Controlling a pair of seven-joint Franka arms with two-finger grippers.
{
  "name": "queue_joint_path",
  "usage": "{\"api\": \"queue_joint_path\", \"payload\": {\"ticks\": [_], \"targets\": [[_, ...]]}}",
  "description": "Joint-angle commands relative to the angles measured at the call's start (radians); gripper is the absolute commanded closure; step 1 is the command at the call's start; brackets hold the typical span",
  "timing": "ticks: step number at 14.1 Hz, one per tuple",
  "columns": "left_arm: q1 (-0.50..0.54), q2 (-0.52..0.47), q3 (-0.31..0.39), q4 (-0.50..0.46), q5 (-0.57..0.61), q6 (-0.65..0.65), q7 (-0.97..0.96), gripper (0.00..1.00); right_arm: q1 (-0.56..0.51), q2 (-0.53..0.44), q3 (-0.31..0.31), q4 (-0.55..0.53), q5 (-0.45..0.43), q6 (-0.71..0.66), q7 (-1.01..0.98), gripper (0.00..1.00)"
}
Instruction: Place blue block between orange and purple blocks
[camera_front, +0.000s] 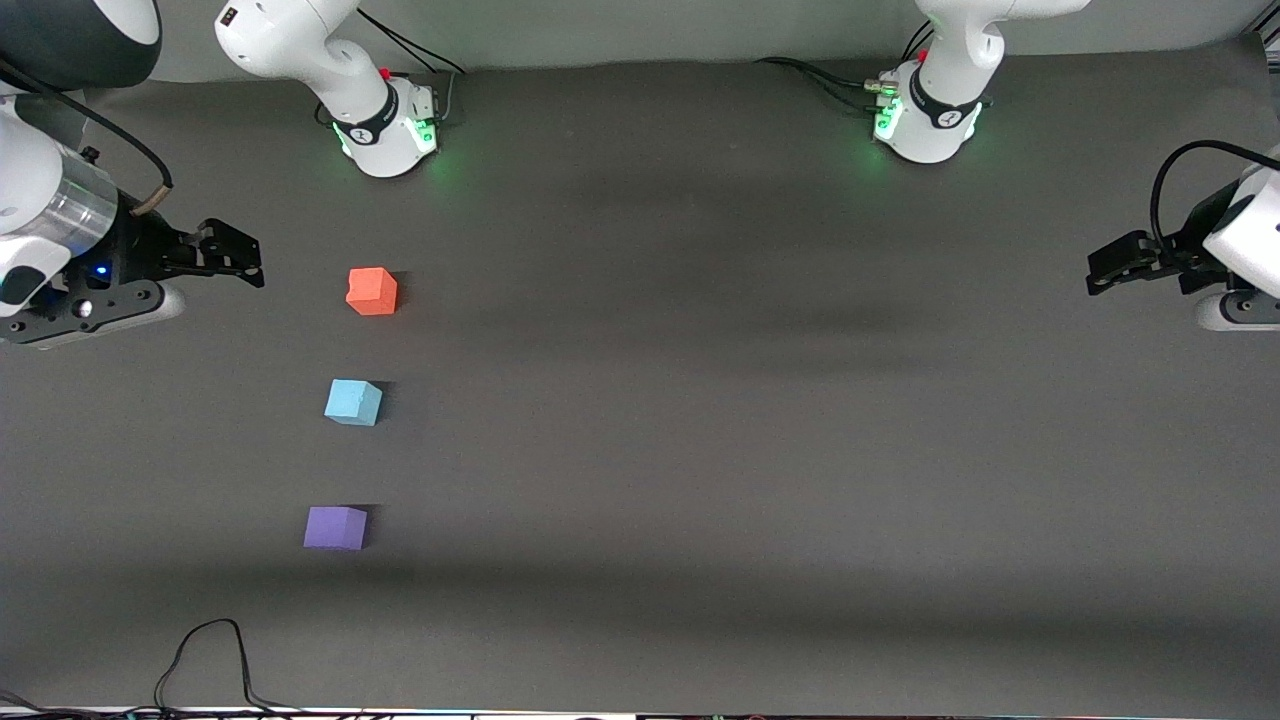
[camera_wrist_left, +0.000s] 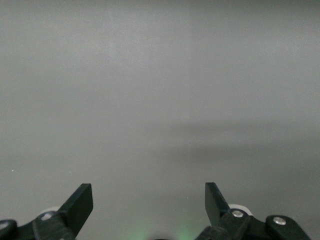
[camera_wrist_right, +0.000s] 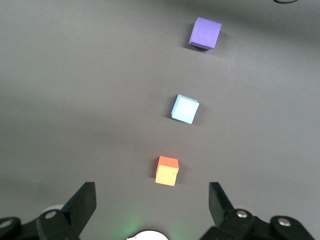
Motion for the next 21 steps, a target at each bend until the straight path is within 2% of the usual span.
{"api": "queue_joint_path", "payload": {"ticks": [1,2,5,8,11,12,13,16,19,21], "targets": [[-0.003,-0.004,0.003,0.002,-0.001,0.0,0.011,0.0,-0.012,-0.012,0.022,0.009,-0.019,-0.017,0.014,0.0],[-0.003,-0.004,0.003,0.002,-0.001,0.001,0.011,0.0,-0.076,-0.013,0.079,0.007,-0.019,-0.026,0.014,0.0],[-0.003,-0.004,0.003,0.002,-0.001,0.001,0.011,0.0,-0.351,-0.045,0.369,0.0,-0.021,-0.034,0.013,0.0],[-0.003,-0.004,0.003,0.002,-0.001,0.001,0.011,0.0,-0.587,-0.055,0.599,-0.016,-0.021,-0.034,0.013,0.0],[-0.005,-0.004,0.003,0.002,-0.001,0.001,0.011,0.0,-0.861,-0.079,0.871,-0.048,-0.022,-0.022,0.013,0.0],[-0.005,-0.004,0.003,0.002,-0.001,0.001,0.011,0.0,-0.924,-0.079,0.934,-0.049,-0.021,-0.022,0.013,0.0],[-0.005,-0.002,0.003,0.002,-0.001,0.003,0.011,0.0,-0.948,-0.079,0.959,-0.049,-0.022,-0.022,0.014,0.0],[-0.005,-0.002,0.003,0.002,-0.001,0.003,0.011,0.0,-0.942,-0.079,0.953,-0.071,-0.022,-0.012,0.072,0.0],[-0.005,-0.001,0.003,0.002,-0.001,0.003,0.011,0.0,-0.942,-0.131,0.953,-0.169,-0.022,0.057,0.077,0.0],[-0.005,0.001,0.003,0.002,-0.001,0.004,0.011,0.0,-0.945,-0.143,0.947,-0.169,-0.022,0.052,0.076,0.0]]}}
